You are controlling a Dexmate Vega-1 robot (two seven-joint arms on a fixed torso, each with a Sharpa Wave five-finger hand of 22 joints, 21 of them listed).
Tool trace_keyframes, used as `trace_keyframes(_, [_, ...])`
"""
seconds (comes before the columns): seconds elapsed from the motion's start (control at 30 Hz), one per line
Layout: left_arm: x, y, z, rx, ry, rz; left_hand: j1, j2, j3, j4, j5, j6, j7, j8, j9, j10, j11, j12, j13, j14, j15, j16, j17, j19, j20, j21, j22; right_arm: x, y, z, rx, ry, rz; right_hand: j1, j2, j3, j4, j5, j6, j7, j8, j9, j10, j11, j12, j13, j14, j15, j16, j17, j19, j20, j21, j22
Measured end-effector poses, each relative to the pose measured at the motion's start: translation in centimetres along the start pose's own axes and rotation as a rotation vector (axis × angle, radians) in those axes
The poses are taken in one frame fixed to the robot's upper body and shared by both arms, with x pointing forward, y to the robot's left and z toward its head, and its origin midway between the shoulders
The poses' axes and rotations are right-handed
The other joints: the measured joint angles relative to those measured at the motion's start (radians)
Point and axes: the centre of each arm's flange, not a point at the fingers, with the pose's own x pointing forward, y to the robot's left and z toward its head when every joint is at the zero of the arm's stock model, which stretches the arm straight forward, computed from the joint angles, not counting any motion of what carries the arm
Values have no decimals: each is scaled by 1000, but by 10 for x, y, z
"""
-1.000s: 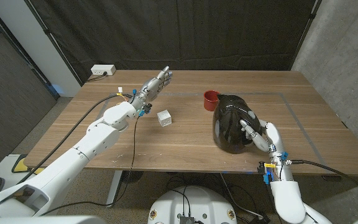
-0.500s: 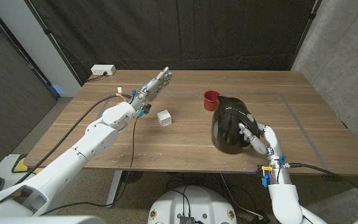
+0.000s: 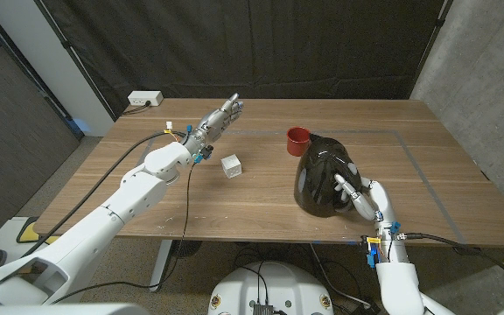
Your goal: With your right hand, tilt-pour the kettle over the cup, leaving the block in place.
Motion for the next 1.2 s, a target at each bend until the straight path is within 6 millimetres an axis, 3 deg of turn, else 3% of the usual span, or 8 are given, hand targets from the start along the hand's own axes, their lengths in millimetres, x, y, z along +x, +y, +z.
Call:
trace_keyframes(0.27, [2,-1,-4,-7,7,-6,0,0,-3,-3,0,0,0,0,0,0,0,0,0,0,0,0,0,0,0,0,0,-2,3,-2,-17,35,26,-43,-32,-17,17,12,-10,3,-25,-24,-21,4,-29,-40,-3,7,-59,-66,-11,0,-35,-33])
trace_keyframes(0.43, [2,0,-6,-10,10,-5,0,0,-4,-4,0,6,-6,0,0,0,0,0,0,0,0,0,0,0,0,0,0,-3,4,-3,-25,51,34,-110,-62,-44,44,23,-45,2,-62,-49,-54,-3,-82,-105,2,5,-95,-102,-6,0,-73,-57])
trace_keyframes(0.6, [2,0,-7,-13,12,-5,8,8,-4,-4,0,6,-6,0,0,0,0,0,0,0,0,0,0,-5,5,0,0,-4,4,-5,-31,65,33,-145,-69,-57,57,33,-70,-9,-95,-72,-64,7,-128,-164,-5,5,-130,-143,14,-6,-105,-68])
trace_keyframes(1.2, [3,-3,-8,-21,11,-12,8,8,-7,-1,0,6,-6,0,0,0,0,0,0,0,0,0,0,-5,5,0,0,-13,-3,-3,30,85,-9,-193,-82,-66,78,45,-98,-5,-122,-88,-84,12,-166,-204,-2,7,-198,-247,60,-5,-191,-77])
